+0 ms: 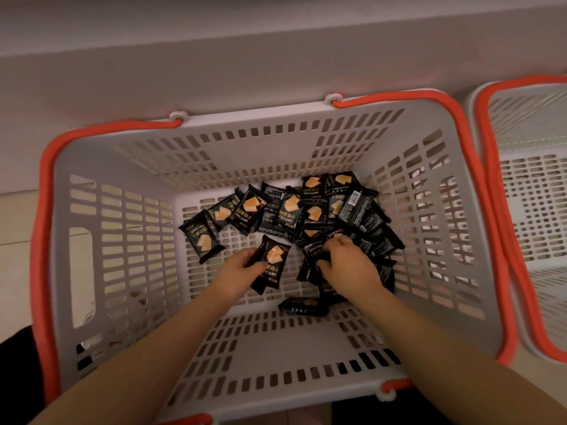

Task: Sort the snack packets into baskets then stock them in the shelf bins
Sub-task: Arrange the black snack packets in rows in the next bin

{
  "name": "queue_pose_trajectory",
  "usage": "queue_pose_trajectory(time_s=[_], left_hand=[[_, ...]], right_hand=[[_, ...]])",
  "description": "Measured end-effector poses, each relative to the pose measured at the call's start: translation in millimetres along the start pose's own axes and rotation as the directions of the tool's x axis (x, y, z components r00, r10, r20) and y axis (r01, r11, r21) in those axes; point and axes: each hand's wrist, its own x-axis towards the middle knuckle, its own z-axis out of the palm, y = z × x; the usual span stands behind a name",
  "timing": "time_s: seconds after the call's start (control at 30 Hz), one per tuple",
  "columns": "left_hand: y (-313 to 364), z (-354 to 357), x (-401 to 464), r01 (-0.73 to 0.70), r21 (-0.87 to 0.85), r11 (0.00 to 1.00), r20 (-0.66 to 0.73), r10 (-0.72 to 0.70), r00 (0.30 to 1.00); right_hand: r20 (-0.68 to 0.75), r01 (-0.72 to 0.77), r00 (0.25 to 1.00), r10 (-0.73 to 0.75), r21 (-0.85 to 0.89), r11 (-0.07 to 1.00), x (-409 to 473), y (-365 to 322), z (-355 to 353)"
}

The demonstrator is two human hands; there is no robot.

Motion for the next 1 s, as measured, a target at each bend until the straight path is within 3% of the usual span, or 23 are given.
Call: queue_pose_trajectory(time_s=[0.03, 0.13, 0.33, 0.4, 0.47, 0.6, 0.67, 0.77, 0.9, 1.0], left_hand=[[-4, -4, 1, -0.006, 0.063, 0.998, -0.025, 0.007, 1.000], [-13, -17, 3, -0.024, 0.235, 0.972, -0.074, 0.042, 0.996], [-10, -31, 0, -0.060, 0.323, 0.945, -0.109, 0.100, 0.989], [1, -32, -4, -0.103, 0.329, 0.939, -0.088, 0.139, 0.986], [16, -32, -12, -0.149, 0.296, 0.943, -0.059, 0.174, 0.983], [54, -32, -32, -0.278, 0.216, 0.936, 0.013, 0.281, 0.959], [74, -31, -47, -0.337, 0.190, 0.922, 0.055, 0.332, 0.942], [102, -32, -73, -0.399, 0.113, 0.910, 0.094, 0.390, 0.916], [126, -41, -110, -0.510, 0.043, 0.859, 0.072, 0.506, 0.859], [137, -49, -136, -0.586, 0.016, 0.810, 0.062, 0.584, 0.809]], right_hand=[[0.012, 0.004, 1.000, -0.003, -0.092, 0.996, 0, 0, 3], [0.031, -0.010, 0.999, 0.014, -0.151, 0.989, 1, -8, 11], [0.023, -0.011, 1.000, 0.016, -0.201, 0.980, 0, -11, 13], [0.027, 0.015, 1.000, -0.014, -0.032, 0.999, -3, -8, 2], [0.040, -0.009, 0.999, -0.002, 0.256, 0.967, -10, -9, -16], [-0.003, 0.067, 0.995, -0.097, 0.748, 0.660, -37, -28, -69], [-0.018, 0.125, 0.984, -0.175, 0.775, 0.620, -53, -40, -98], [-0.035, 0.183, 0.972, -0.231, 0.730, 0.659, -73, -57, -135], [-0.005, 0.173, 0.971, -0.240, 0.710, 0.683, -97, -75, -158], [0.008, 0.182, 0.959, -0.283, 0.749, 0.637, -116, -89, -163]])
